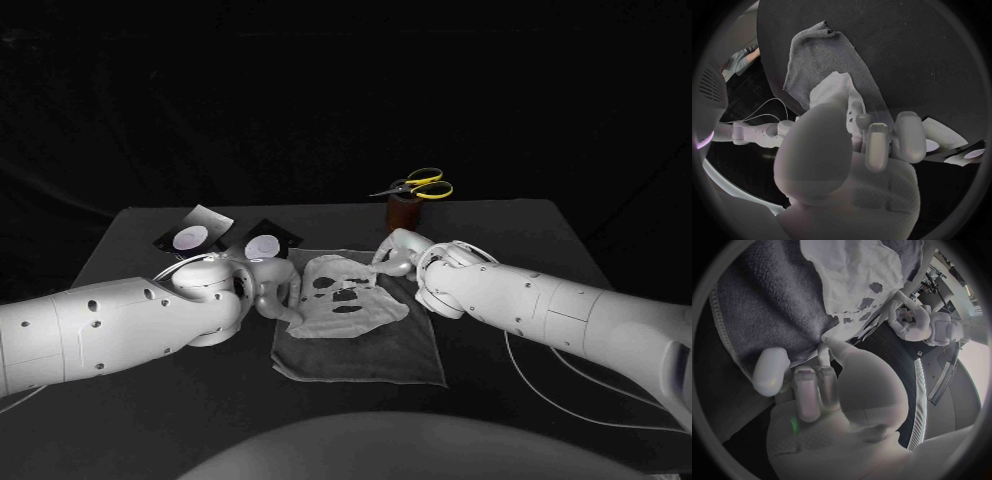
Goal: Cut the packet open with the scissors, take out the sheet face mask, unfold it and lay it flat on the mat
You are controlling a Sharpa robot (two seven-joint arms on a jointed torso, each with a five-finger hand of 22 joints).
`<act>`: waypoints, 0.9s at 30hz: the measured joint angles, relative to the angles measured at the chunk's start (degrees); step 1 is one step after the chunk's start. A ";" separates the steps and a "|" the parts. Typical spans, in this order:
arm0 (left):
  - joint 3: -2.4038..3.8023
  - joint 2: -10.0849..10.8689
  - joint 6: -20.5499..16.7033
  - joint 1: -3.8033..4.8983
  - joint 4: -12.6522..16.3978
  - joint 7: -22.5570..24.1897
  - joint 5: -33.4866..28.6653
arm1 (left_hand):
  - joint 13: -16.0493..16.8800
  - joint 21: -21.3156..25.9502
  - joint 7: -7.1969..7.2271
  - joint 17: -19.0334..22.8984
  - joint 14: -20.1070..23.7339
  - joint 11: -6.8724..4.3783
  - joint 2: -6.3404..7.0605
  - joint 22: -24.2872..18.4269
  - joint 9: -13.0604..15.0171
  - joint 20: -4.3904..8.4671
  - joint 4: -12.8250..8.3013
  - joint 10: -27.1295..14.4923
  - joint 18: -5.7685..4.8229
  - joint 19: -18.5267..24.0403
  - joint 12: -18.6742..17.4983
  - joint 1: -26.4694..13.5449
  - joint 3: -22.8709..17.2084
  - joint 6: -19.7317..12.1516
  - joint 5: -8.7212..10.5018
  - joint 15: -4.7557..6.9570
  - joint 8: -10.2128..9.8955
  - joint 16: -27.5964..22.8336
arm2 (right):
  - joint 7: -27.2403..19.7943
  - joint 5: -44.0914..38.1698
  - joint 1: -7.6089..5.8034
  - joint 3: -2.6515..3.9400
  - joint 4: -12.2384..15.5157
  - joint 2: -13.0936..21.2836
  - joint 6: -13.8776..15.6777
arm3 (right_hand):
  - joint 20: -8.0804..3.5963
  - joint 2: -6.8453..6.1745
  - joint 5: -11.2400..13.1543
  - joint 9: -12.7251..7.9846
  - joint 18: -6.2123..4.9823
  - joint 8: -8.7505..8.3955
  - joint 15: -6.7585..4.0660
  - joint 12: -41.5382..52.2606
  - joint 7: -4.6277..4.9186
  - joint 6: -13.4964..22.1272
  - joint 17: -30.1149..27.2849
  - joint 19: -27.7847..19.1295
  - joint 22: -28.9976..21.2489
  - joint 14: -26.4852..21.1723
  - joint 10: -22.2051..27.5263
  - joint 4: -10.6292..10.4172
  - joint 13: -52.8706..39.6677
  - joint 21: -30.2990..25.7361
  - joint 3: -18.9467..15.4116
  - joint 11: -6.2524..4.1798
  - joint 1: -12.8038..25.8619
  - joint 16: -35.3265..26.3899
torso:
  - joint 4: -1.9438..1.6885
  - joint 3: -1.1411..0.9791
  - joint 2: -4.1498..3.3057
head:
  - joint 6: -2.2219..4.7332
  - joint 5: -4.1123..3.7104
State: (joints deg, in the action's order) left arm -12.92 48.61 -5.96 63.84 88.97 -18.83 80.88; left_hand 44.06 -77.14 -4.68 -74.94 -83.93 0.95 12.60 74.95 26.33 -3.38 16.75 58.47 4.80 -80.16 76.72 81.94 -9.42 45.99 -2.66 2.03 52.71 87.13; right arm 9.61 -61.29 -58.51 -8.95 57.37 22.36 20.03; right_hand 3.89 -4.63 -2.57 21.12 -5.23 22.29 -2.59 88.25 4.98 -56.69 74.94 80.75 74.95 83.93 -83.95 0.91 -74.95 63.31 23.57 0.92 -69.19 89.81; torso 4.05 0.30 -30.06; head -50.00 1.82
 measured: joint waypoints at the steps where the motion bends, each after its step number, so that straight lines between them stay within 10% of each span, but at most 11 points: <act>1: 0.00 0.00 0.04 0.00 0.05 -0.03 0.02 | 0.01 0.00 0.00 0.00 0.00 0.00 0.00 0.00 0.00 0.00 0.00 0.00 0.00 0.00 0.00 0.00 0.00 0.00 0.00 0.00 0.00 0.00 | 0.01 -0.02 0.02 0.00 -0.04 -0.03 0.09 | -0.05 -0.11 0.00 0.01 0.00 0.15 0.00 0.00 -0.21 -0.38 0.02 -0.03 0.00 0.00 -0.01 0.24 0.00 0.23 0.24 -0.02 -0.14 0.00 | 0.01 0.00 0.00 | 0.00 0.00; 10: 0.00 -0.13 0.37 0.00 0.19 -0.33 0.40 | 0.01 0.03 0.00 0.00 0.00 0.00 0.00 -0.02 0.00 0.00 0.00 0.00 0.00 0.00 -0.01 0.00 0.00 0.00 0.00 0.00 0.00 0.00 | 0.13 -0.01 0.18 -0.07 -0.48 -0.44 1.13 | -1.73 0.49 0.07 1.60 0.02 2.16 -1.78 1.50 -2.20 -3.40 0.02 0.29 -0.02 0.07 -0.09 3.40 0.01 0.91 2.77 -2.16 -2.88 -0.01 | 0.04 0.01 0.01 | 0.01 -0.04; 27: 0.00 -0.52 0.92 -0.01 -0.31 -0.77 0.96 | 0.00 0.04 0.00 0.00 0.00 0.00 0.00 -0.04 0.07 -0.01 0.00 0.00 0.00 0.01 -0.02 0.00 0.00 0.00 0.00 0.00 0.23 -0.01 | -1.16 0.49 0.26 -0.11 -0.89 -0.73 6.83 | -1.95 0.34 -0.35 6.81 0.03 5.41 -1.94 1.56 -2.29 -4.06 -0.04 0.49 -0.02 0.09 -0.04 6.45 0.01 1.58 10.59 -2.22 -0.69 0.00 | 0.06 0.01 0.00 | 0.01 -0.12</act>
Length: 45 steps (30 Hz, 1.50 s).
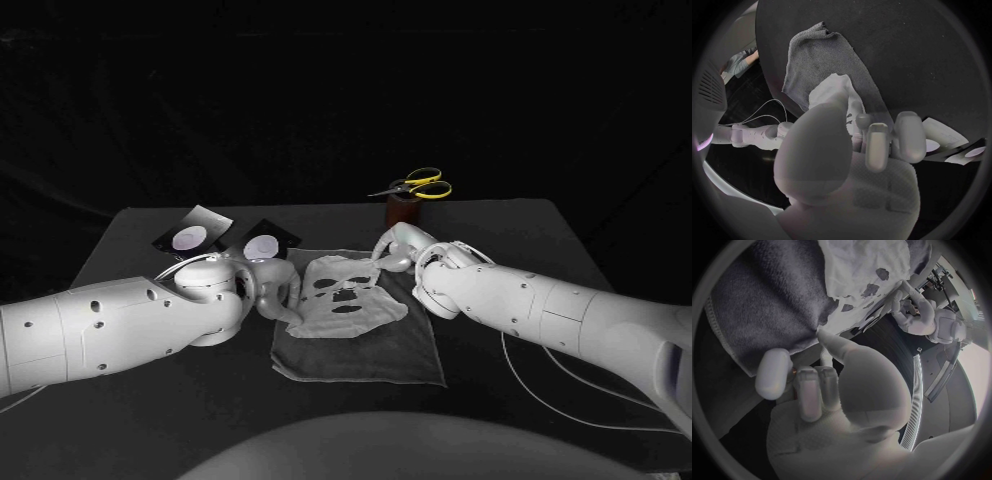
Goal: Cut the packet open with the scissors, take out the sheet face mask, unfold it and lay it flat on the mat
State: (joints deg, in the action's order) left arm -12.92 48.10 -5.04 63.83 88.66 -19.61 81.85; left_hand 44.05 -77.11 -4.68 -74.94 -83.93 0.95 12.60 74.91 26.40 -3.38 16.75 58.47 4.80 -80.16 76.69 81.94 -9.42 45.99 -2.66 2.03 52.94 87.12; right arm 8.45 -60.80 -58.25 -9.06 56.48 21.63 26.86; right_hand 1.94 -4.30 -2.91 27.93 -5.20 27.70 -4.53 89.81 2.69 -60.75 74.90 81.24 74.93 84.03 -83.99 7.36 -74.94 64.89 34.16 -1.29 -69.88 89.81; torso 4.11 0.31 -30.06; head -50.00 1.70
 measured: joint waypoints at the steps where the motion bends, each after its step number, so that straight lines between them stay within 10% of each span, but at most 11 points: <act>1: 0.00 0.00 0.05 0.00 0.00 -0.03 0.01 | 0.00 0.00 0.00 0.00 0.00 0.00 0.00 0.00 0.00 0.00 0.00 0.00 0.00 0.00 0.00 0.00 0.00 0.00 0.00 0.00 0.00 0.00 | -0.09 0.09 -0.01 0.00 -0.06 -0.02 0.29 | 0.00 0.16 0.00 0.00 0.00 0.00 0.00 0.00 0.00 0.00 0.00 0.00 0.00 0.00 0.00 0.00 0.00 0.00 0.00 0.00 0.16 0.00 | -0.01 0.00 0.00 | 0.00 0.01; 35: -0.01 -0.87 1.89 0.00 -0.14 -0.68 0.15 | 0.03 0.01 -0.04 0.00 0.00 0.00 -0.23 0.02 0.04 0.00 0.00 0.00 -0.01 0.00 0.20 -0.23 0.33 -0.04 0.00 0.00 -0.01 -0.15 | -2.77 1.19 -0.70 0.02 -6.92 -4.62 0.52 | -0.39 -0.53 0.02 2.16 0.02 0.10 0.02 -0.10 0.19 2.56 0.01 -0.43 0.00 -0.01 0.06 0.25 -0.01 -1.66 0.90 -0.04 2.03 -0.23 | -0.08 0.10 -0.11 | 0.00 -0.08; 45: 0.00 -0.87 2.26 0.00 -0.13 -0.91 0.16 | 0.03 0.01 -0.22 0.00 0.00 0.00 -0.23 -0.01 0.11 0.00 0.02 0.00 0.00 0.01 0.20 -0.23 0.34 -0.22 0.00 0.00 -0.01 -0.16 | -3.54 1.36 -0.89 0.01 -7.84 -4.64 -1.37 | 2.10 -1.56 0.02 -1.05 0.39 -9.94 3.63 -6.45 6.00 13.17 0.01 -2.86 0.02 -0.11 -0.07 -0.13 0.00 -5.88 -2.44 4.61 4.60 -0.27 | 0.07 -0.01 -0.03 | 0.00 0.04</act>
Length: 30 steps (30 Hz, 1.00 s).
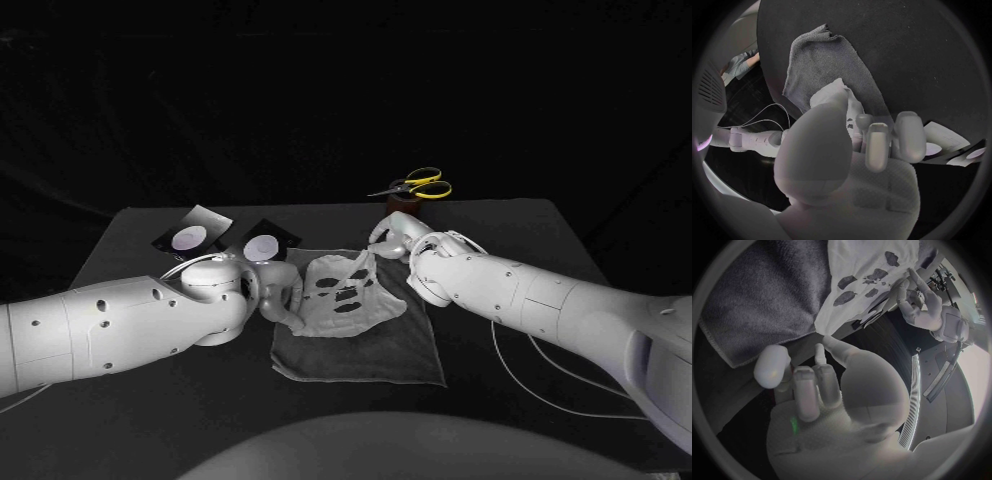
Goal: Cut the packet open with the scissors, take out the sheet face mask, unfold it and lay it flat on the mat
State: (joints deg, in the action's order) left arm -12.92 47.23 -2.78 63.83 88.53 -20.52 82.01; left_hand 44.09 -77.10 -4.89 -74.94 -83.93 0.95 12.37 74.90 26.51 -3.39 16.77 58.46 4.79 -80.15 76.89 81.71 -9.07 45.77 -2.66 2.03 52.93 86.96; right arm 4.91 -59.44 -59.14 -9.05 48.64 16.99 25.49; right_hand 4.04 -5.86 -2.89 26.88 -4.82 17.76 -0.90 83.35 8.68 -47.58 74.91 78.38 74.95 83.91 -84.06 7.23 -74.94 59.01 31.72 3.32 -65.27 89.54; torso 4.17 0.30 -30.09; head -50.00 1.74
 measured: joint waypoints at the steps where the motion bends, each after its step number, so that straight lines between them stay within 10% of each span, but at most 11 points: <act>1: 0.00 0.00 0.04 0.00 0.00 -0.02 0.00 | 0.00 0.00 0.12 0.00 0.00 0.00 0.00 0.00 0.00 0.00 0.15 0.00 0.00 0.00 0.00 0.00 0.15 -0.12 0.00 0.00 0.00 0.00 | -0.03 0.02 -0.01 0.00 -0.01 0.04 -0.32 | 0.25 -0.21 0.00 -0.21 0.00 -0.67 0.20 -0.45 0.27 0.69 0.00 -0.22 0.00 0.20 0.08 0.17 0.00 -0.37 -0.17 0.36 -0.21 -0.08 | 0.00 0.00 0.00 | 0.00 -0.03; 7: 0.00 0.08 0.15 0.00 0.00 -0.14 0.01 | -0.01 0.00 0.22 0.00 0.00 0.00 0.00 0.01 -0.01 0.00 0.22 0.00 0.00 0.00 -0.01 0.00 0.22 -0.22 0.00 0.00 0.00 0.00 | -0.06 0.08 -0.04 -0.02 0.13 0.52 -1.87 | 1.41 -0.60 0.00 -1.47 -0.08 -3.83 1.11 -3.52 1.40 2.93 0.03 -1.39 -0.01 0.10 0.12 0.90 0.04 -2.47 -1.46 1.10 -0.60 -0.37 | 0.03 -0.02 0.00 | 0.00 -0.16; 17: 0.12 0.83 -0.29 -0.01 0.31 -0.11 0.01 | -1.63 0.00 0.18 0.00 0.00 0.02 -0.22 0.03 0.05 0.00 0.06 -0.81 0.00 0.00 -0.02 -0.22 0.38 -0.25 0.00 0.00 0.25 -0.01 | -0.87 0.72 -0.07 -0.04 3.49 3.68 -1.00 | 2.15 0.11 0.00 -1.63 -0.90 -4.25 1.11 -3.07 1.28 2.03 0.05 -0.72 -0.05 0.10 0.11 0.99 0.03 -0.76 -1.62 1.10 -1.71 -0.41 | 0.02 0.00 -0.03 | 0.00 -0.24; 21: 1.91 1.43 -2.06 -0.11 0.38 0.92 -0.87 | -11.65 2.97 -0.81 0.00 -0.02 0.89 -1.77 -2.20 -0.70 -0.29 0.06 -9.40 0.00 2.39 -5.12 0.87 -0.32 -3.51 0.00 -0.02 -1.51 -1.64 | -2.78 1.65 -0.10 -0.04 7.56 6.87 1.84 | 2.13 0.36 0.00 -1.64 -0.91 -4.25 1.11 -2.64 1.11 0.83 0.05 -0.30 -0.04 0.10 0.12 0.99 0.00 0.38 -1.62 1.10 -1.92 -0.27 | 0.03 0.02 -0.04 | 0.00 -0.18; 26: 5.20 1.20 -5.72 0.32 -0.41 4.36 -5.58 | -15.79 7.13 -2.87 2.34 2.37 2.76 -3.11 -6.42 -3.91 -1.72 -0.03 -13.24 0.89 5.64 -10.07 2.52 -4.38 -6.78 0.00 -1.96 -5.72 -4.19 | -5.88 2.97 -0.19 -0.01 14.01 11.63 5.05 | 2.01 0.75 0.00 -1.63 -0.91 -4.02 1.11 -2.03 0.57 -0.70 0.03 0.44 -0.03 0.10 0.12 0.99 -0.01 1.57 -1.62 1.10 -1.53 -0.02 | 0.13 0.00 -0.05 | 0.00 -0.12; 30: 6.17 0.27 -7.18 1.54 -2.12 6.87 -11.02 | -18.40 7.95 -3.72 5.20 4.21 3.66 -2.85 -7.33 -6.49 -2.25 -0.11 -14.14 0.92 6.17 -13.03 5.02 -9.66 -7.55 0.00 -2.77 -8.25 -5.40 | -7.63 3.48 -0.21 0.00 19.45 15.20 6.04 | 2.01 0.97 0.01 -1.59 -0.90 -3.80 1.12 -1.73 0.44 -1.64 0.00 0.44 -0.01 0.10 0.12 0.99 0.00 2.14 -1.62 1.09 -1.76 -0.02 | 0.16 -0.10 -0.05 | 0.00 -0.08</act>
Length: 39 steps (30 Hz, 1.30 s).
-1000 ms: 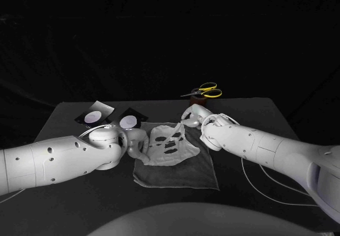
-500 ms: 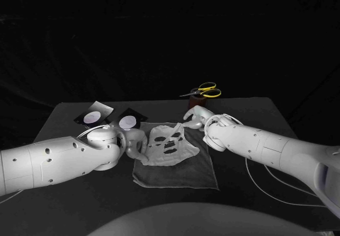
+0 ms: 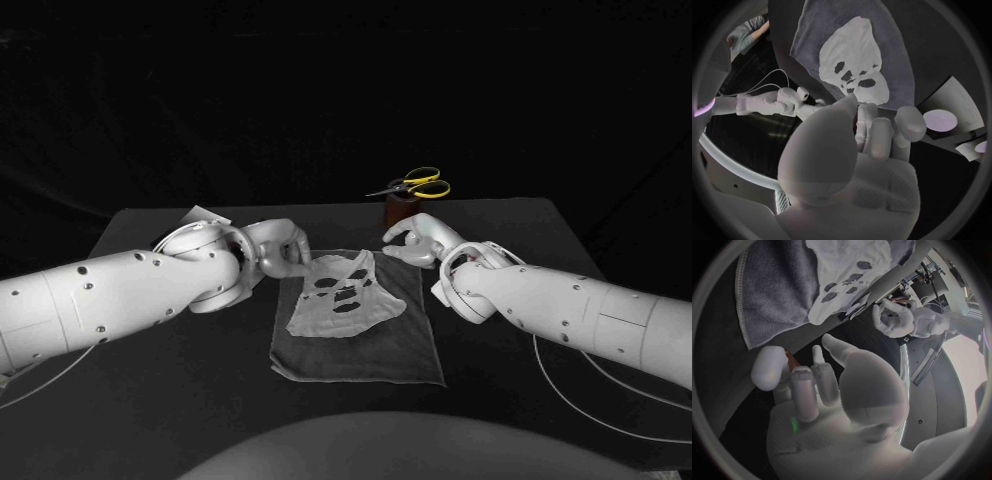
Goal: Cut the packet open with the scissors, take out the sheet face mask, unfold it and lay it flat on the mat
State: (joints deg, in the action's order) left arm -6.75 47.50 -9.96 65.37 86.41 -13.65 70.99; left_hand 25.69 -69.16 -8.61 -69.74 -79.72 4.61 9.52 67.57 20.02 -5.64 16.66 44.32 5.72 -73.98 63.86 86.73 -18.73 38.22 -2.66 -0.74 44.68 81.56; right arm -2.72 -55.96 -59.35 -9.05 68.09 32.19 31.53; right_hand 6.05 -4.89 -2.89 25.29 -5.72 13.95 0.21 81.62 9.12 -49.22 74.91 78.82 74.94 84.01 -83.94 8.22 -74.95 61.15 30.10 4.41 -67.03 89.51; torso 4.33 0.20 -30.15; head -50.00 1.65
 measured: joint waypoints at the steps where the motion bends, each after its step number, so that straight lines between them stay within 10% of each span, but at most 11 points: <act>1: 0.22 -0.58 -0.25 0.55 -0.97 0.79 -1.84 | -0.53 0.00 -0.21 0.30 -0.01 0.00 0.28 -0.02 -0.57 -0.13 -0.07 0.00 0.00 0.13 -0.44 0.32 -1.48 0.21 0.00 0.00 -0.36 0.00 | -0.40 0.00 0.02 0.00 1.62 1.08 0.07 | -0.12 0.01 0.00 0.00 0.00 0.00 0.00 0.18 -0.14 -0.38 -0.01 0.12 0.00 0.00 0.00 0.00 0.00 0.04 0.00 0.00 -0.01 0.00 | 0.00 -0.01 0.00 | 0.00 0.00; 9: 0.76 -8.00 -0.66 2.14 -10.72 5.49 -8.23 | -3.07 0.00 0.39 1.04 0.40 -0.33 0.19 -0.15 -3.30 -0.19 -0.79 0.35 0.00 0.19 -2.01 2.35 -11.66 2.60 0.00 0.41 -2.32 0.00 | -1.24 -2.27 0.88 -0.05 10.13 7.52 -0.57 | -0.61 0.77 0.00 0.00 0.02 0.25 -0.48 0.65 -1.05 -3.33 0.00 0.60 0.01 0.01 -0.10 0.26 0.03 0.57 0.26 -0.94 -0.34 0.00 | -0.05 -0.08 -0.02 | 0.00 -0.04; 17: 0.43 -17.50 -0.87 1.25 -22.74 11.60 -6.49 | -3.41 -1.77 1.36 -1.35 -0.76 -1.94 0.79 1.80 -5.14 0.97 -3.09 1.94 -0.01 -0.99 -1.07 1.14 -17.78 6.13 0.00 1.74 -4.35 1.25 | -0.78 -8.78 1.82 -0.10 15.20 10.51 -1.45 | -0.62 0.74 0.00 -0.12 0.03 0.24 -0.87 0.65 -1.47 -4.34 0.02 0.61 -0.02 0.02 -0.11 0.42 0.04 0.90 0.42 -1.34 -0.32 -0.05 | 0.13 -0.15 -0.18 | 0.00 0.35; 21: 0.26 -21.40 -0.99 -0.27 -27.76 14.58 -4.26 | 2.14 -5.72 2.15 -4.84 -3.82 -3.03 1.43 5.66 -5.78 1.70 -5.49 5.92 -0.01 -4.03 5.64 -1.34 -18.33 9.49 0.01 2.48 -5.66 3.87 | 0.16 -13.13 2.16 -0.18 16.61 11.01 -1.91 | -0.82 0.74 0.00 -0.29 0.04 0.24 -0.87 0.65 -1.53 -4.63 0.05 0.80 -0.04 0.02 -0.10 0.42 0.03 0.90 0.42 -1.34 -0.32 -0.06 | 0.18 -0.26 -0.31 | 0.00 0.43; 26: -0.05 -24.56 -0.99 -1.82 -32.33 17.56 -1.66 | 18.52 -8.69 2.81 -5.20 -4.24 -3.72 2.11 7.39 -6.18 2.44 -7.94 15.76 -0.93 -6.17 14.01 -2.61 -16.84 11.58 0.01 2.79 -7.72 5.77 | 1.63 -17.89 2.68 -0.21 17.46 11.01 -2.19 | -0.82 0.74 0.00 -0.40 0.05 0.24 -0.87 0.64 -1.45 -4.72 0.05 0.81 -0.03 0.02 -0.10 0.42 0.01 0.89 0.42 -1.34 -0.31 -0.16 | 0.37 -0.37 -0.65 | 0.00 0.46; 39: -0.17 -27.27 -1.08 -3.85 -37.89 20.76 2.82 | 25.86 -10.88 2.79 -5.20 -4.23 -3.66 2.56 7.46 -7.29 2.55 -10.20 19.71 -1.83 -7.52 16.86 -3.07 -16.14 12.60 0.00 2.77 -11.01 6.46 | 4.41 -26.03 3.85 -0.33 17.04 9.04 -1.60 | -1.04 0.74 0.00 -0.91 0.08 -0.57 -0.86 0.07 -1.45 -4.72 0.01 0.59 0.00 0.01 -0.10 0.57 0.01 0.09 0.25 -1.34 -0.31 -0.18 | 0.87 -0.55 -1.85 | 0.00 0.42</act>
State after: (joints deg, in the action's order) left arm -6.92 20.23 -11.05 61.52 48.53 7.11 73.81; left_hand 51.55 -80.04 -5.82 -74.94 -83.95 0.94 12.08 75.03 12.73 -3.08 6.46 64.04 3.88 -81.50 80.72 83.66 -34.87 50.82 -2.66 2.03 33.67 88.02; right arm 1.69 -81.99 -55.50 -9.38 85.13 41.23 29.93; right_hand 5.01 -4.15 -2.89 24.38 -5.64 13.39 -0.64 81.69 7.67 -53.95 74.92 79.41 74.95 84.02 -84.04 8.79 -74.94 61.23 30.35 3.06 -67.34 89.33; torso 5.21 -0.35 -31.99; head -50.00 2.08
